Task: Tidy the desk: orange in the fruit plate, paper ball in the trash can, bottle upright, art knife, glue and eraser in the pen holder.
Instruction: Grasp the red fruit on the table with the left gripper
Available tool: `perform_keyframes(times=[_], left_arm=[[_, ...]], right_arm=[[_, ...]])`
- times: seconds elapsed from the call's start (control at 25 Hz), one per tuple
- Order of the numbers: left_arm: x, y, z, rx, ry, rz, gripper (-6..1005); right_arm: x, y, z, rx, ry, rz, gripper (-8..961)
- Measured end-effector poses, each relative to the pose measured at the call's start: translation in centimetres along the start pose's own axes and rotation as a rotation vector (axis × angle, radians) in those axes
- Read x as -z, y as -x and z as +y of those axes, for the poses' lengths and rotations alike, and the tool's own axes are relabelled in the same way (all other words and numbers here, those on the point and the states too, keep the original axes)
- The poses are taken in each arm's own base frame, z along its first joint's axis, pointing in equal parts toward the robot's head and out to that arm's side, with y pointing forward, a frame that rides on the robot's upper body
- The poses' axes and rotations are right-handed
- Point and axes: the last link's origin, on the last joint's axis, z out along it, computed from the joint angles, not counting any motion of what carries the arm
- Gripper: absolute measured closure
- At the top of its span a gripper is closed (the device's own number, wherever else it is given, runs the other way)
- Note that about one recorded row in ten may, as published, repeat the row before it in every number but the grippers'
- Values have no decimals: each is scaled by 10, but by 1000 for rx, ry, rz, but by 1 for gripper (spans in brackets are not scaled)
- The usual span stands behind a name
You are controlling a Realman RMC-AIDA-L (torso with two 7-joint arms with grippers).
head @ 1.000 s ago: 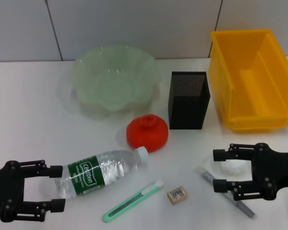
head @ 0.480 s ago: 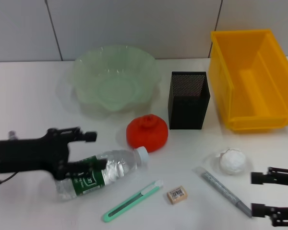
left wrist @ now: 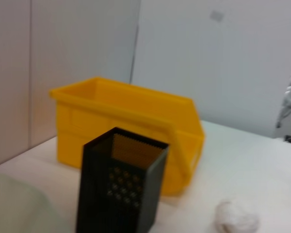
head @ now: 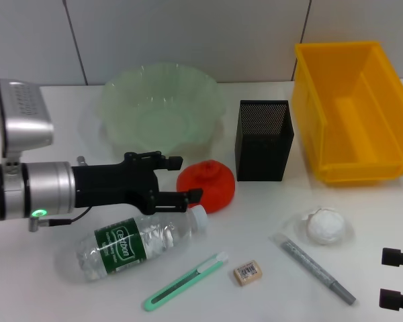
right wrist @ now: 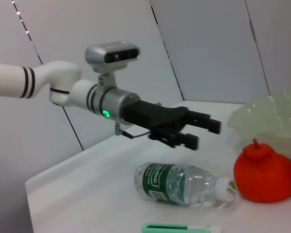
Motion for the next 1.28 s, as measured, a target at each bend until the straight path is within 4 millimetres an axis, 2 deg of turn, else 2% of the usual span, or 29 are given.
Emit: perform_keyframes(times=[0.28,0.68,1.0,1.08,1.2,1.28], left_arm=[[-15,4,-6,17,-71,25,200],[-28,10,-4,-30,-94,28,208],[-41,11,-3,-53,-99,11,213],[-50,9,-4,-68,-113,7,215],[-50,9,-4,-68,-113,7,217],[-60,7,-4,-104,-129,-7,218]], right_arm=[[-2,1,0,2,5,-4,177],[-6,8,1,19,39,-13,177],[-6,9,0,23,41,-13,178],[-7,10,-1,25,43,-13,178],[-7,10,-1,26,44,-13,178],[-8,11,-1,26,45,-13,178]])
